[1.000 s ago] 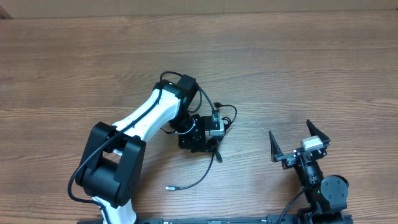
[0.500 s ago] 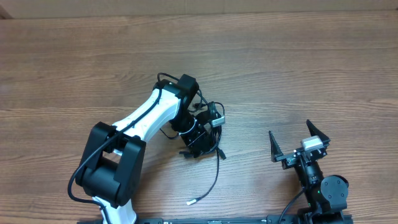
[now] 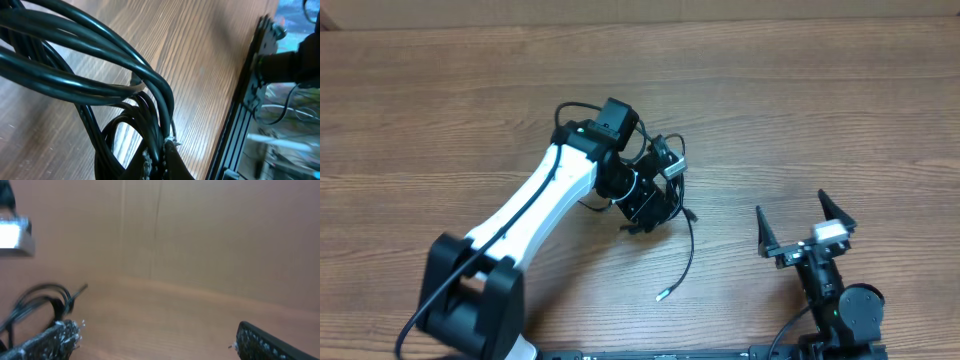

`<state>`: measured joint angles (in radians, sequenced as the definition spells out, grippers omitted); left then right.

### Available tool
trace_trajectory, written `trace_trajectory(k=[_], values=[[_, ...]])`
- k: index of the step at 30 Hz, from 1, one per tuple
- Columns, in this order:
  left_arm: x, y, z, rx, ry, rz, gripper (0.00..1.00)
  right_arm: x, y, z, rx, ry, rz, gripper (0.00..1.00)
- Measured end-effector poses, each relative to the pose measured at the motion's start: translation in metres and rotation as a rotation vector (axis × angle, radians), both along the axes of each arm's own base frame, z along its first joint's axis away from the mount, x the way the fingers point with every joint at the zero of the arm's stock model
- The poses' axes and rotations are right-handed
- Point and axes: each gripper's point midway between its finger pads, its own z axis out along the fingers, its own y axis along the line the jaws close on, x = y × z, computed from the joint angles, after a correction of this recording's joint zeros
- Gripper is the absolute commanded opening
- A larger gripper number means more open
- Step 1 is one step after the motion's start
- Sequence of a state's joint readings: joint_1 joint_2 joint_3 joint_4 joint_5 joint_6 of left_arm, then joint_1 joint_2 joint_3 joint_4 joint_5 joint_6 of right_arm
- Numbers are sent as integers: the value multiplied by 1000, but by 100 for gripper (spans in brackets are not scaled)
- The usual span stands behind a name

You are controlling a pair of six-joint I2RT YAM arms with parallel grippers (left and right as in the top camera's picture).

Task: Untangle cables

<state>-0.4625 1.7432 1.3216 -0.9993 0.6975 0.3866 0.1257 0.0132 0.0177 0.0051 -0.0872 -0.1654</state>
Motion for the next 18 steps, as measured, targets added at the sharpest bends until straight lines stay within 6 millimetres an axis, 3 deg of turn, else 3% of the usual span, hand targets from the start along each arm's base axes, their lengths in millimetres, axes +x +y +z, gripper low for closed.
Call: trace_trajectory(k=[3,8,11,18], values=[[4,-3,20,-40,-67,9,4,-1,-1,14,142,-26,9,100],[18,-11,44,-111,-185,11,4,-5,3,-3,355,164,32,100],[25,-19,53,-166,-227,3,4,-18,6,2,410,285,37,100],[25,-31,65,-244,-255,-28,4,-46,7,65,487,397,37,100]])
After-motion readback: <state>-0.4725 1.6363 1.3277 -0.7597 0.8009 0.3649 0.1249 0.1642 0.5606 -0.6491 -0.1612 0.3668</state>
